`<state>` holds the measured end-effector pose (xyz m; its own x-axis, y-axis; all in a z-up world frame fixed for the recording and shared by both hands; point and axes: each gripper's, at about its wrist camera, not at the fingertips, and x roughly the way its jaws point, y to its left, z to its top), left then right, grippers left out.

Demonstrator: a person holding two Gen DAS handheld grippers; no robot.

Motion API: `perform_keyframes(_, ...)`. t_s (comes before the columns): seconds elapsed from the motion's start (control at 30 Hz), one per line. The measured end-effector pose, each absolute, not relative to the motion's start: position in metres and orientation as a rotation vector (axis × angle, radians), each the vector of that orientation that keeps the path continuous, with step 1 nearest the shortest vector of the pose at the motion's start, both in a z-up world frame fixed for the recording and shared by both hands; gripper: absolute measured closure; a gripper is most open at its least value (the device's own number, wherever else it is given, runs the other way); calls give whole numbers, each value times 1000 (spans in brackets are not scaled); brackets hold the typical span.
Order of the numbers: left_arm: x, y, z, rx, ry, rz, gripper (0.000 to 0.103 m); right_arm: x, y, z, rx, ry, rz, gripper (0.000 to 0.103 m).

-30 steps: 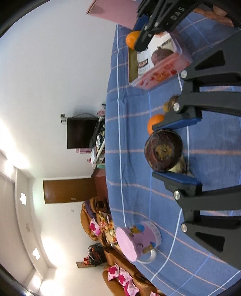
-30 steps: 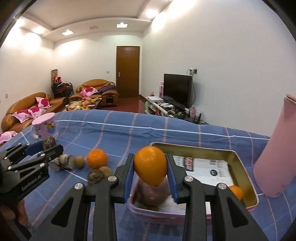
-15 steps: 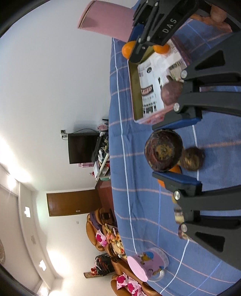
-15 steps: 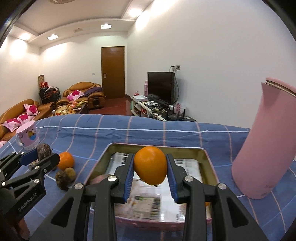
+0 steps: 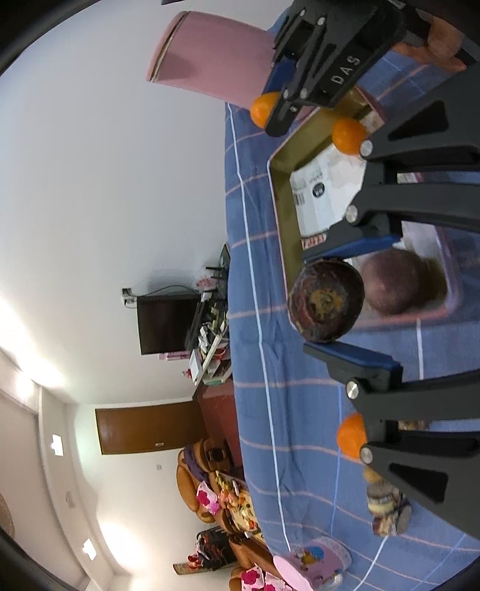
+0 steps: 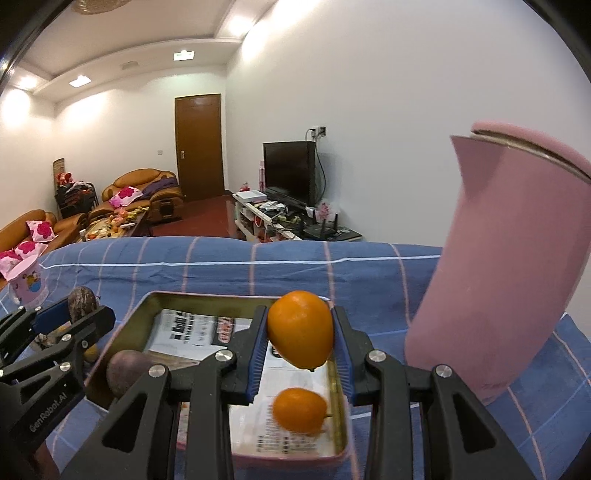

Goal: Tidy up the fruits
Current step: 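Carry the mangosteen with the left tool while the right carries the orange over the tin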

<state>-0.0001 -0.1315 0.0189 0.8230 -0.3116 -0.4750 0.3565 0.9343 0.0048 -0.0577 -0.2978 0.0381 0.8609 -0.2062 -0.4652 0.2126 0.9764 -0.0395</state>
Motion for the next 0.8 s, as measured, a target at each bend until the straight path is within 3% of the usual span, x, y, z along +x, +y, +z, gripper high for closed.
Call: perform_keyframes(0.8,28,-183,1,171,590,-370,59,-33,-314,17,37,596,-190,68)
